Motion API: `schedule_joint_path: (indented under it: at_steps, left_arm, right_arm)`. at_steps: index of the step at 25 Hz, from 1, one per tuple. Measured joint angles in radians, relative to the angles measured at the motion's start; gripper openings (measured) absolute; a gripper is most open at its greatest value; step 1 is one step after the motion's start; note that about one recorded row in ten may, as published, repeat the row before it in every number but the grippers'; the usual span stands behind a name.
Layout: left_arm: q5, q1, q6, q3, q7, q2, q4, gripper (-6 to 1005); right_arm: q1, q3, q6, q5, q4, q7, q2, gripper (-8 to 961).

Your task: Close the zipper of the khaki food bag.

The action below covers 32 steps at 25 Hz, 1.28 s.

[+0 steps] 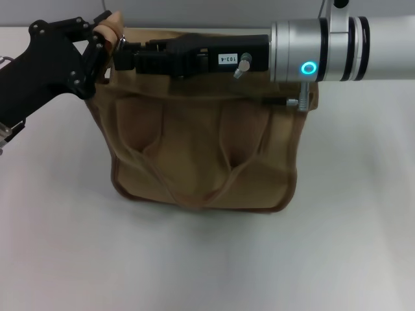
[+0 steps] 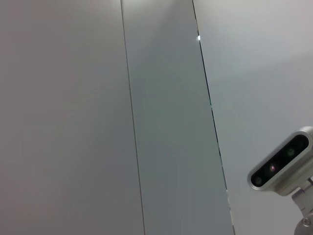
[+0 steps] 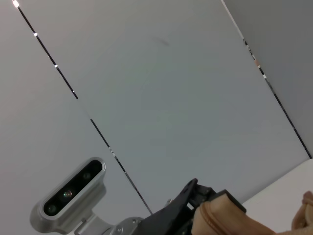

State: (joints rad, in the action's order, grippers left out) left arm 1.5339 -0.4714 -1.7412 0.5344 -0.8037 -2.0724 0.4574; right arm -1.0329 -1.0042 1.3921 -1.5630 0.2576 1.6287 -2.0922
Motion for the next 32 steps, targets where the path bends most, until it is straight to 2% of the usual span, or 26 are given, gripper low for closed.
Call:
schedule_joint_path:
  at_steps: [6, 9, 17, 25, 29, 32]
  left_arm:
    - [-0.004, -0.003, 0.020, -0.007, 0.000, 0.000, -0.002, 47]
    - [-0.018, -0.001, 0.023, -0.006, 0.000, 0.000, -0.002, 48]
    - [-0.024, 0.004, 0.004, 0.027, 0.001, 0.001, -0.002, 52]
    - [-0.032, 0.007, 0.016, 0.019, 0.004, 0.000, -0.016, 56]
    - [-0.049, 0.018, 0.024, 0.018, 0.011, 0.002, -0.016, 58]
    - [-0.057, 0.025, 0.028, 0.014, 0.013, 0.002, -0.017, 59]
  right_arm:
    - [-0.012, -0.048, -0.001, 0.015, 0.006, 0.032, 0.000, 340]
    - [-0.007, -0.049, -0.005, 0.022, 0.011, 0.041, 0.000, 329]
    - [-0.002, -0.050, -0.010, 0.026, 0.018, 0.042, 0.000, 233]
    - [0.007, -0.051, 0.001, 0.026, 0.023, 0.005, 0.000, 123]
    - [0.030, -0.053, 0.010, 0.029, 0.041, -0.011, 0.000, 17]
    - [0.048, -0.053, 0.010, 0.038, 0.051, -0.025, 0.000, 7]
